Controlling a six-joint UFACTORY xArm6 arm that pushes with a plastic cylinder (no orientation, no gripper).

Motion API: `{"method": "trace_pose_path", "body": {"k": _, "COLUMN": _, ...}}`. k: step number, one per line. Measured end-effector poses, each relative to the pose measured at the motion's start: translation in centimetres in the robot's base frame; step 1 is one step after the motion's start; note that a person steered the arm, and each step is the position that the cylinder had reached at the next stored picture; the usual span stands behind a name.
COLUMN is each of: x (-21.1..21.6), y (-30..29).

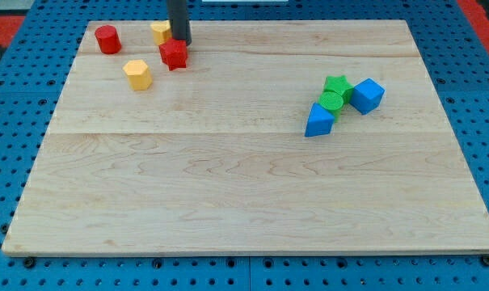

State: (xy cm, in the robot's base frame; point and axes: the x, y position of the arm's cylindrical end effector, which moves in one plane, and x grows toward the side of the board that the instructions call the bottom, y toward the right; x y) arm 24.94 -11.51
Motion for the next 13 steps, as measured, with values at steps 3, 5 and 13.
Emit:
{"method": "trace_pose_path", "body": {"k": 3, "x": 2.9, "y": -1.5}}
{"method": "trace_pose_path", "body": {"k": 5, "x": -5.8, "y": 5.6}}
{"method": "trace_pose_path", "body": {"k": 13, "x": -1.4, "y": -3.4}}
